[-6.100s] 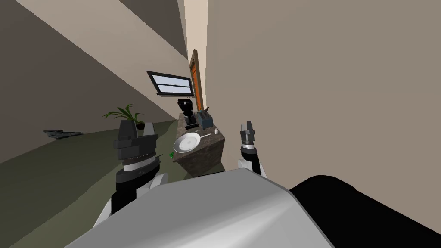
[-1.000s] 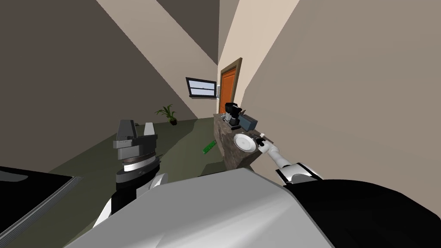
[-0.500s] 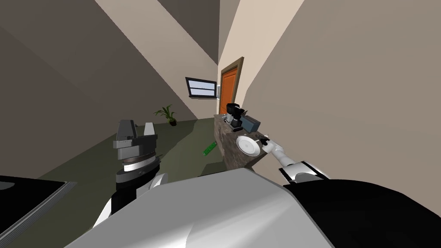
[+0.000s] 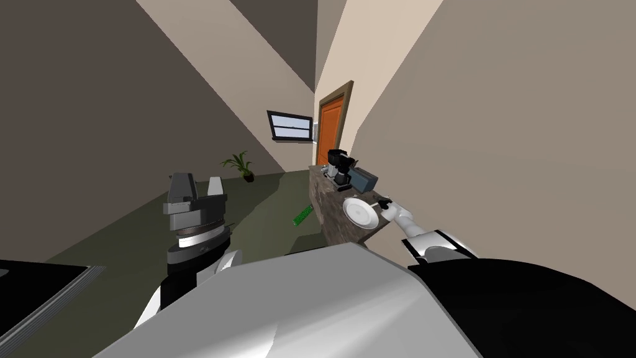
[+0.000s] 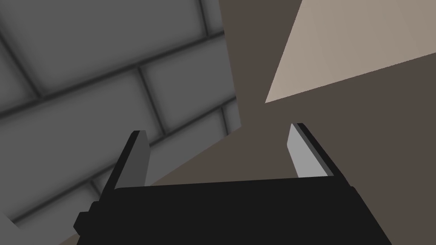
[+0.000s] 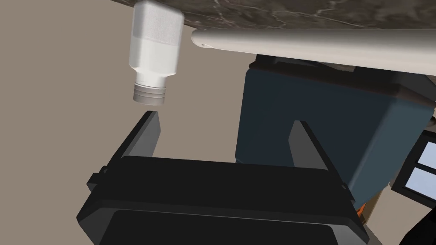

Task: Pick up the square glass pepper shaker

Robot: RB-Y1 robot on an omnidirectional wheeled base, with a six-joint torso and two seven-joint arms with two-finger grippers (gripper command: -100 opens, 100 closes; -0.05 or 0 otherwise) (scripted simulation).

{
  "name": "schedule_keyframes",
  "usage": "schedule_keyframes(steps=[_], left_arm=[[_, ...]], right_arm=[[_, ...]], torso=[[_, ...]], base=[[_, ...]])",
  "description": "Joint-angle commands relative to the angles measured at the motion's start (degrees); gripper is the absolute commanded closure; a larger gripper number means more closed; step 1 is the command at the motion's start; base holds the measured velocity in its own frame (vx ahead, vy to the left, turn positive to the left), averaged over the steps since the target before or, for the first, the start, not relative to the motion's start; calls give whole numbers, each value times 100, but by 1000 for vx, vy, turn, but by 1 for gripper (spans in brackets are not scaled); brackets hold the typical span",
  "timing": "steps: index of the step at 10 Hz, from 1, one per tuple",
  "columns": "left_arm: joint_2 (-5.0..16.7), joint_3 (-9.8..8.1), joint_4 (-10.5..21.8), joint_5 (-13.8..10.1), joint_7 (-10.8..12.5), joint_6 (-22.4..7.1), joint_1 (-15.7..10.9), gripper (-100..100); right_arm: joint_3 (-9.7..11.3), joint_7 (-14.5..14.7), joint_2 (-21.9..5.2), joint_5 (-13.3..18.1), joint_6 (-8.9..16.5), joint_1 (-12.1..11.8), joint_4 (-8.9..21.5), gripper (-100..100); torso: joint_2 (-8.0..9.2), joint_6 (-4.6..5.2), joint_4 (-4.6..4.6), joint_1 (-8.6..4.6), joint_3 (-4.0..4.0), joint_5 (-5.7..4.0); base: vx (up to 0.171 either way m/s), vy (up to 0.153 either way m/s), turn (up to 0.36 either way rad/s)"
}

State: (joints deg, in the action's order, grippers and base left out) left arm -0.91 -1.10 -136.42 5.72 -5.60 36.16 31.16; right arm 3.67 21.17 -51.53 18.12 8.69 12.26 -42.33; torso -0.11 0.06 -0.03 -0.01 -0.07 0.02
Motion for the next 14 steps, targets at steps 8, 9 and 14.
schedule_keyframes(steps=[8,9,14], left_arm=[[0,0,0,0,0,0,0,0],[0,0,0,0,0,0,0,0],[0,0,0,0,0,0,0,0]], right_arm=[[-224,304,-124,200,397,389,1108,-100],[-255,356,-144,218,486,435,1269,-100],[-312,470,-127,251,670,509,1608,-100]], torso=[[1,-2,-1,-5,-1,-1],[2,-2,1,-6,1,-1],[-13,-3,-3,-11,-8,-3]], base=[[71,12,-10],[94,6,-20],[81,-11,-9]])
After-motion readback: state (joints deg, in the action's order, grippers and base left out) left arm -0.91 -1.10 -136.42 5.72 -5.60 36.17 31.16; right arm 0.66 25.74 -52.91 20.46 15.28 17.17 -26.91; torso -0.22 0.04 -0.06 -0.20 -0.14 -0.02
